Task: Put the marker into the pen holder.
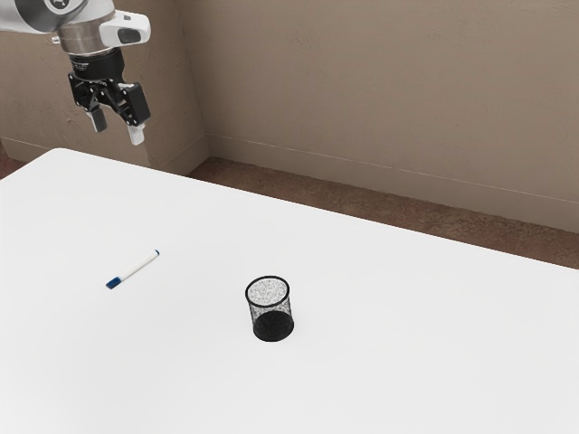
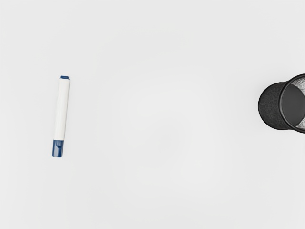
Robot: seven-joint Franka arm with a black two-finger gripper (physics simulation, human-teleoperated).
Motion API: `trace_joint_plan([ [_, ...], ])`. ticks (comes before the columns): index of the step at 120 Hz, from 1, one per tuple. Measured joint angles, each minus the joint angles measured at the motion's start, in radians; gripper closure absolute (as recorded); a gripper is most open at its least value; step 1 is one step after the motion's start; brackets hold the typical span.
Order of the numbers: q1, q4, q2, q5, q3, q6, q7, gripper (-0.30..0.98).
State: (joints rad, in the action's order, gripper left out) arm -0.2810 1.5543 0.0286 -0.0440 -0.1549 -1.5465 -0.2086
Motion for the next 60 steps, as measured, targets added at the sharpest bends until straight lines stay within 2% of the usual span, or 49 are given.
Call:
trace_joint_plan([
  [32,-0.004,-0.001,-0.004,0.007,0.0,0.0,0.0,0.0],
  [42,-0.058,-0.145,-0.015,-0.019,-0.056,0.019,0.001,0.0],
  [50,-0.053,-0.157,-0.105,-0.042,-0.067,0.024,0.005,0.0],
  [54,-0.091,-0.106,-0.137,-0.043,-0.07,0.009,0.01,0.0],
  [60,-0.229,-0.03,-0.176,-0.037,-0.07,-0.019,0.02,0.0],
])
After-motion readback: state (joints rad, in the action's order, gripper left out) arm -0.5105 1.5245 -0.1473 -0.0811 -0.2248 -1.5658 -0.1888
